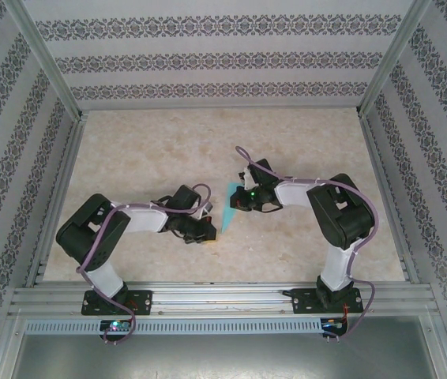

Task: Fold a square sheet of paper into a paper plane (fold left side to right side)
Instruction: Fold the wing for the fifth time at the center of the table.

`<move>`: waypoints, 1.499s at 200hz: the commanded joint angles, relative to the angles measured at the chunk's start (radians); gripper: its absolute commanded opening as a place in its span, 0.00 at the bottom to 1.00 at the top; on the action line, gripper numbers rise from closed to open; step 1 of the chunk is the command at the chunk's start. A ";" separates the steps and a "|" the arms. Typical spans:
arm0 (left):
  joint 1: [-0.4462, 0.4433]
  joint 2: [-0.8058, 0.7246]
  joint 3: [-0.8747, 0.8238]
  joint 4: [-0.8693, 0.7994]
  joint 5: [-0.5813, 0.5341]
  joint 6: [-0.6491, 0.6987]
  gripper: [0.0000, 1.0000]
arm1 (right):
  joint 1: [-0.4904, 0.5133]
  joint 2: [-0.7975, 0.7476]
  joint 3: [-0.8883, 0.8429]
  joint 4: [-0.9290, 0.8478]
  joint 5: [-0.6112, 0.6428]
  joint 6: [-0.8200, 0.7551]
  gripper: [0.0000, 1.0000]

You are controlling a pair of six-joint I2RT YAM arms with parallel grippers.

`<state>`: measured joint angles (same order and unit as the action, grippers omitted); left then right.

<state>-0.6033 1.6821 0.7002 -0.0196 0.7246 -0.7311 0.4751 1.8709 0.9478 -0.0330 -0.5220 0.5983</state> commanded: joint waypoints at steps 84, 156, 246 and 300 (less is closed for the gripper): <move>0.025 0.018 0.163 0.030 0.004 -0.001 0.00 | -0.010 0.020 -0.003 -0.097 0.077 -0.042 0.00; 0.026 0.215 0.305 0.058 -0.047 0.004 0.00 | 0.003 0.002 -0.020 -0.072 0.063 0.004 0.00; 0.025 0.300 0.270 -0.008 -0.130 0.032 0.00 | -0.030 -0.113 0.000 -0.011 0.024 0.063 0.00; 0.025 0.296 0.275 -0.052 -0.155 0.047 0.00 | -0.043 -0.102 -0.016 0.007 0.038 0.045 0.00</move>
<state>-0.5861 1.9320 0.9989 0.0200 0.6762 -0.7189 0.4274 1.7527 0.9493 -0.0360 -0.5030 0.6483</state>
